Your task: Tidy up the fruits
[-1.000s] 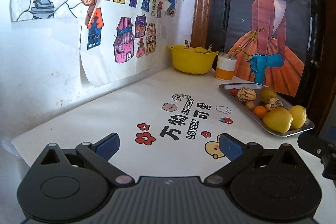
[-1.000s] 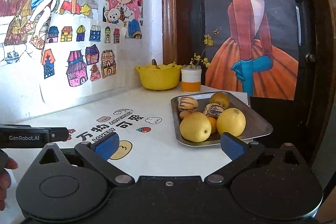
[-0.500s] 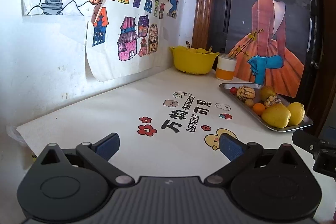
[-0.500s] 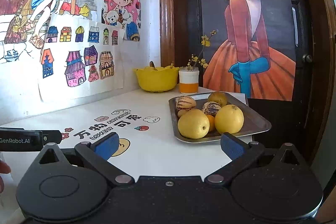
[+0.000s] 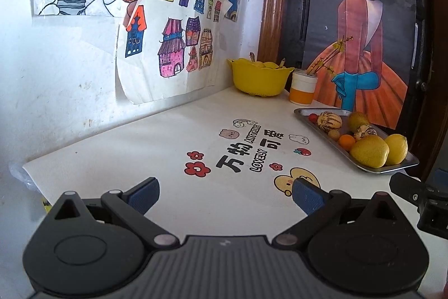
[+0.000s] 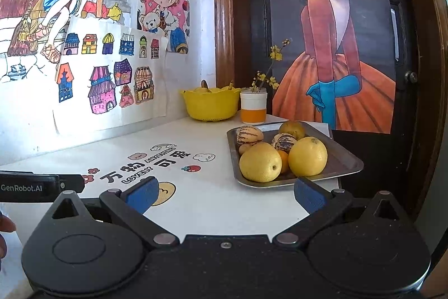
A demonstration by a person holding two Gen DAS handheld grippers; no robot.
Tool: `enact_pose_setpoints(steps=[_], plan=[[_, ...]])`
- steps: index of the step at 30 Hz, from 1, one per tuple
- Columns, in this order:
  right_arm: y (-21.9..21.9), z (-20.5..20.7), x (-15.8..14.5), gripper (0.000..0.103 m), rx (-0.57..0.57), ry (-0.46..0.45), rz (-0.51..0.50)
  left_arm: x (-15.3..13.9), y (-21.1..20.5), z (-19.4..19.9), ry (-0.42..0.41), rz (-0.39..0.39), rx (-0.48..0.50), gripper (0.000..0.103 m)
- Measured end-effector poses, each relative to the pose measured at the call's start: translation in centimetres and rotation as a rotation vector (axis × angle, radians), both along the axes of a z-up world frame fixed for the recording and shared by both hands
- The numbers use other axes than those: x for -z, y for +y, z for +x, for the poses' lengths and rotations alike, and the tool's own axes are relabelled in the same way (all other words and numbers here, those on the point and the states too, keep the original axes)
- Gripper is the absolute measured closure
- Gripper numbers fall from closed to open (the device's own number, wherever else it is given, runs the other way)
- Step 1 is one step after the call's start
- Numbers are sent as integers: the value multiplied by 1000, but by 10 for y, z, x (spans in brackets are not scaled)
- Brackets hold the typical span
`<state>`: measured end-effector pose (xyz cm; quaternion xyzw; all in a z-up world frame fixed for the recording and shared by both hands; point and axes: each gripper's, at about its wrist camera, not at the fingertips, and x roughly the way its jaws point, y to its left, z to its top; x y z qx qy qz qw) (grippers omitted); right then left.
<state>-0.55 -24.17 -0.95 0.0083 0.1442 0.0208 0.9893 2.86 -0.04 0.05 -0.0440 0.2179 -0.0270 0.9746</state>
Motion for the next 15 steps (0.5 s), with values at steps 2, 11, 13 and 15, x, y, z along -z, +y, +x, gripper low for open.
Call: enact_pose_setpoints(steps=[2, 11, 13, 15], plan=[[0, 0, 0, 1, 0, 1, 1, 0, 0, 0, 1, -1, -1, 0], [0, 0, 0, 1, 1, 2, 3, 0, 1, -1, 1, -2, -3, 0], [0, 0, 0, 1, 0, 3, 3, 0, 1, 0, 0, -2, -3, 0], [0, 1, 0, 1, 2, 4, 4, 0, 1, 0, 1, -3, -3, 0]])
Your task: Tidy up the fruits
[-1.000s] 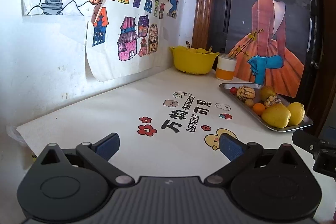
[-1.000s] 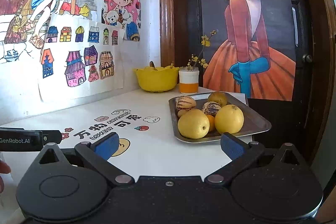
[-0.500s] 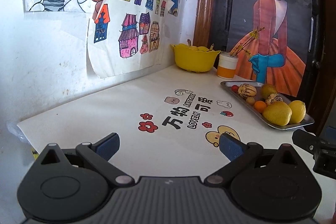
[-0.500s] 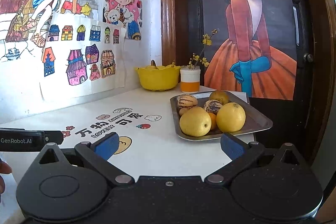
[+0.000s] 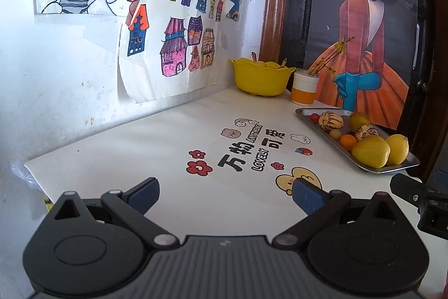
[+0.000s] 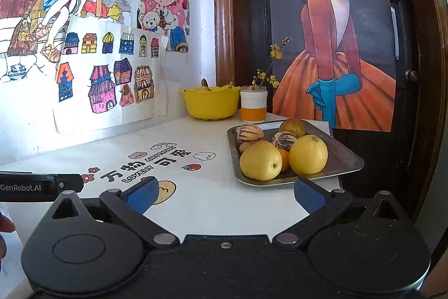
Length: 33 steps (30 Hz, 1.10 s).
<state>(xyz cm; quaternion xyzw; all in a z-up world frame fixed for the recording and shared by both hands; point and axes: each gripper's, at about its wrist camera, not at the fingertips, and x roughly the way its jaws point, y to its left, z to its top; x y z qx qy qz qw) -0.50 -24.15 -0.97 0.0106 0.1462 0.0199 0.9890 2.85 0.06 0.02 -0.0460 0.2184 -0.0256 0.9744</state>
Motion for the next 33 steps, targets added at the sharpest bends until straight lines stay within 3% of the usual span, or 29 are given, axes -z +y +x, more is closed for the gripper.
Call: enact_pose_setpoints(steps=[33], plan=[[-1, 1, 2, 1, 10, 9, 9, 2, -3, -5, -2, -14, 2, 0]])
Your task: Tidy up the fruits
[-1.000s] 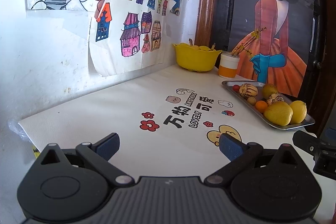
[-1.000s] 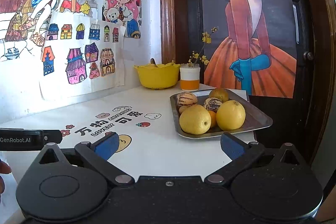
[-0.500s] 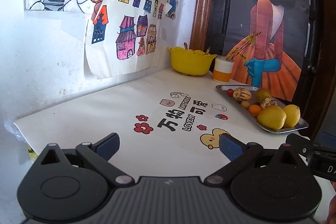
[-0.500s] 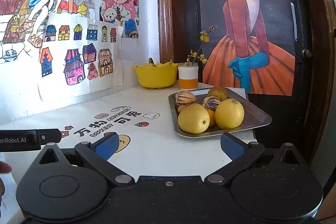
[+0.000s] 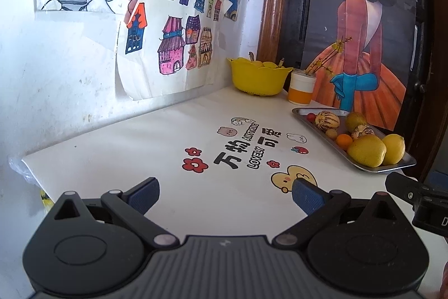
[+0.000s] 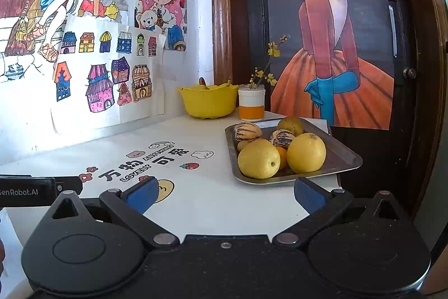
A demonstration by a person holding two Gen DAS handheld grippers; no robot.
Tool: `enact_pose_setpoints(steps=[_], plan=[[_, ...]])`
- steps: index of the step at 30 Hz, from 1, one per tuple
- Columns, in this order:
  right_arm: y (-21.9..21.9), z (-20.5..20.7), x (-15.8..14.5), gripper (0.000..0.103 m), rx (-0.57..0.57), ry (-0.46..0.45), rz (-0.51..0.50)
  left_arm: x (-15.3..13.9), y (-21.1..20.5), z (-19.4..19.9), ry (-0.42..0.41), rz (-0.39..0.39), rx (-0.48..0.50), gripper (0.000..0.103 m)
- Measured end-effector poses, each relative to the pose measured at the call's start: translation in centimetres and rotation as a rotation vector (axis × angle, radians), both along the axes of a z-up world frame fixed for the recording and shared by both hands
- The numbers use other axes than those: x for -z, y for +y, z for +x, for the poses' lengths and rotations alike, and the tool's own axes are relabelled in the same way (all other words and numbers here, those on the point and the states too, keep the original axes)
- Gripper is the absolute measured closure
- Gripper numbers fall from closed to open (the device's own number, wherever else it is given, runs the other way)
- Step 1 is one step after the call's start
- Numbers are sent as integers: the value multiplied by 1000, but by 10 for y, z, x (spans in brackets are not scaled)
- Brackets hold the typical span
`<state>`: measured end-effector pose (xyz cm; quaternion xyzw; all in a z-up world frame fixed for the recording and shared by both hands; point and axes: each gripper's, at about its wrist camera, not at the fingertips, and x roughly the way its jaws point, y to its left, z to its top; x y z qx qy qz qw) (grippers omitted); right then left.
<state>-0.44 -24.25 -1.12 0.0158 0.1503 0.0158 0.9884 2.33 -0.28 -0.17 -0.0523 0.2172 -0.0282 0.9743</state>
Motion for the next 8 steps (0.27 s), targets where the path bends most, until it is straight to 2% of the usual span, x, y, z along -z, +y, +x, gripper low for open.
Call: enact_pose_setpoints(steps=[8], plan=[[0, 0, 0, 1, -1, 0, -1, 1, -2, -2, 0, -8, 7, 0]])
